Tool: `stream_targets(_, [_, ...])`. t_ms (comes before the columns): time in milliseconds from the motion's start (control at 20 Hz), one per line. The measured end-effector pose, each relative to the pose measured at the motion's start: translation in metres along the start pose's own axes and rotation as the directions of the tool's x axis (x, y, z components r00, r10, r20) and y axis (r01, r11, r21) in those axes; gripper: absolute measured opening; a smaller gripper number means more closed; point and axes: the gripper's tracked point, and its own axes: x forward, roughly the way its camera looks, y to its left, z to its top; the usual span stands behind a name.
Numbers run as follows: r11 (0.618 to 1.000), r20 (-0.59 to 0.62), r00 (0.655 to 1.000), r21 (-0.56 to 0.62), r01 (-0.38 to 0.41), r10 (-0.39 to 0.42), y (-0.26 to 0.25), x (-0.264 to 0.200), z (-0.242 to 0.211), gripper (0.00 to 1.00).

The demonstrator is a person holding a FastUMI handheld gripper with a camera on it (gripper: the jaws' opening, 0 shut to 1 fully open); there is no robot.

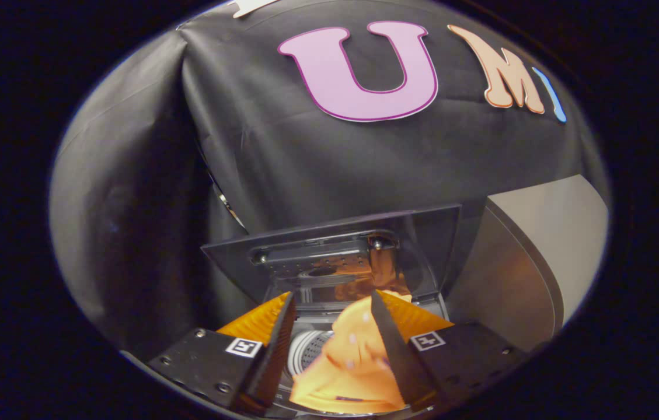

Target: Put the clothes into the washing machine and then close the washing machine lid.

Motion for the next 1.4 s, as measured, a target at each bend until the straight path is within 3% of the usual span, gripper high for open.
stream_targets(50, [1.000, 0.018, 1.000, 0.010, -0.010, 0.010, 0.003, 0.000, 0.005, 0.83])
stream_targets(250, [0.999, 0.051, 0.998, -0.012, -0.035, 0.035, 0.009, -0.003, 0.014, 0.93])
stream_targets(700, [0.996, 0.179, 0.981, -0.054, -0.071, 0.080, 0.031, 0.005, 0.058, 0.94])
stream_targets(950, [0.999, 0.238, 0.971, -0.036, -0.011, 0.019, 0.021, 0.033, 0.082, 0.95])
stream_targets(1100, [0.992, 0.317, 0.948, -0.109, 0.062, -0.025, 0.019, 0.051, 0.105, 0.95])
stream_targets(1400, [0.960, 0.287, 0.951, -0.216, 0.181, -0.114, 0.021, 0.094, 0.104, 0.96])
